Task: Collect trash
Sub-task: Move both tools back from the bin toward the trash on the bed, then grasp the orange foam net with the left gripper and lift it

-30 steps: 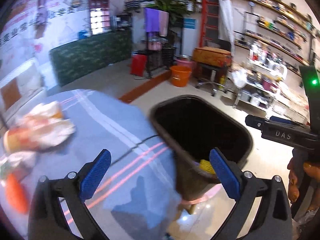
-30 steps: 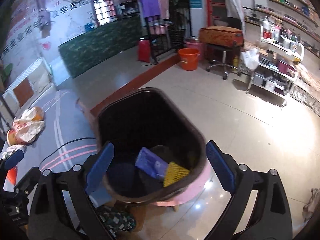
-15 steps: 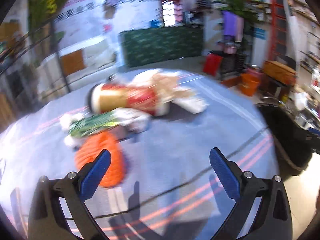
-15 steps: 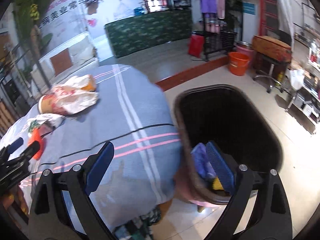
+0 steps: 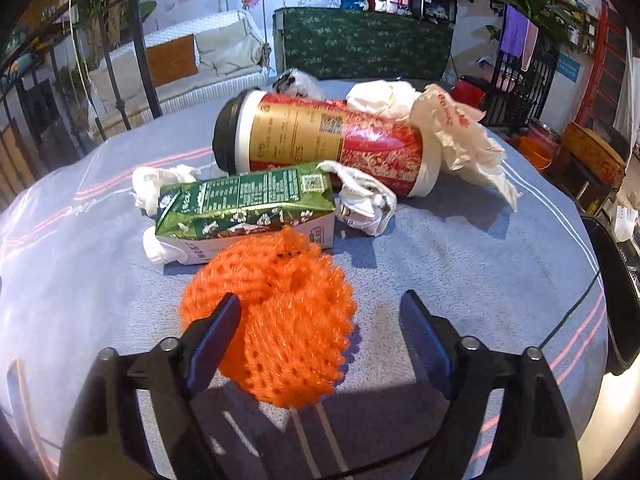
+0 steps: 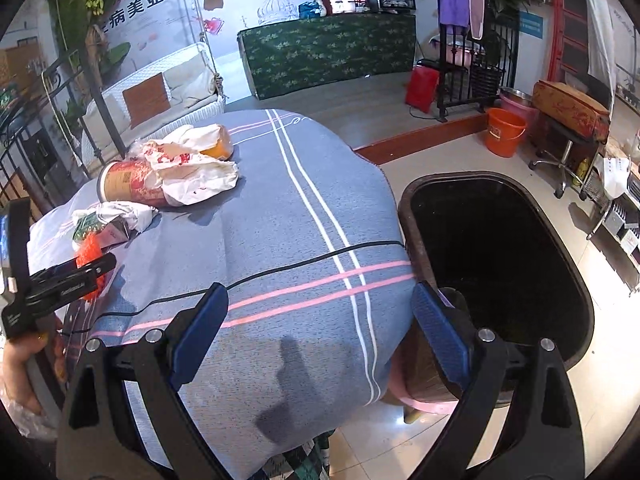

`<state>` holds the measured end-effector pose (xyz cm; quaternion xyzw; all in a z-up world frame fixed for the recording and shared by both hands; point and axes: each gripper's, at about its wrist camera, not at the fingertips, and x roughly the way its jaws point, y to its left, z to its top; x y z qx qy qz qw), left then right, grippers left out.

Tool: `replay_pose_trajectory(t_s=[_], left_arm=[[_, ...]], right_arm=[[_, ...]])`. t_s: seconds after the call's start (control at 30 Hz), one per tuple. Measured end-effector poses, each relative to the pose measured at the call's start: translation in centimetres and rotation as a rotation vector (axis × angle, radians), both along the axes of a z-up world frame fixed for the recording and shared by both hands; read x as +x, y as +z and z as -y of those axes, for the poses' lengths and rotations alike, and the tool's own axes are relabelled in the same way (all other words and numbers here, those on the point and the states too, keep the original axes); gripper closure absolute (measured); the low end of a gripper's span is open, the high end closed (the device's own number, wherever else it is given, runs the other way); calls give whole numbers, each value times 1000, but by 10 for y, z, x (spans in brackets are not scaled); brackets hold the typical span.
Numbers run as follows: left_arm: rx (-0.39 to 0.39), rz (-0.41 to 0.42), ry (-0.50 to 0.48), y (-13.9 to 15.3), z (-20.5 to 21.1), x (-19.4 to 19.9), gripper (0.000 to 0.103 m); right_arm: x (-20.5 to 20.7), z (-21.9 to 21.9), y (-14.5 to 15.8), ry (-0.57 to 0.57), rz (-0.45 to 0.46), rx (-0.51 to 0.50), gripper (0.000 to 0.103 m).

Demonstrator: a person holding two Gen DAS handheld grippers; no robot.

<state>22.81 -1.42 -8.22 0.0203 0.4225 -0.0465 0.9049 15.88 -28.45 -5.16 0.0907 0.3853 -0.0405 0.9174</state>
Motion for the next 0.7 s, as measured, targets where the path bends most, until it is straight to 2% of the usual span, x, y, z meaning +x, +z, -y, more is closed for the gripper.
replay_pose_trajectory(t_s=[0.07, 0.13, 0.23, 0.33, 0.5, 0.7], left_arm=[[-6, -19, 6, -3, -4, 3, 37], [-14, -28, 30, -3, -10, 3, 55], [-51, -24, 54, 0, -21, 0, 75], [-82, -4, 78, 5, -32, -5, 79], [-113, 69, 84, 23, -35, -23, 80], [-97, 129, 49, 39, -22, -42, 80]], right_arm=[[3, -5, 0, 11, -4, -3, 11], [8, -9, 1, 24, -6, -6, 11], [15, -19, 1, 56, -11, -16, 11], [21, -30, 1, 92, -14, -29, 11], [30, -47, 3, 139, -6, -48, 11], [49, -67, 6, 216, 6, -63, 11]])
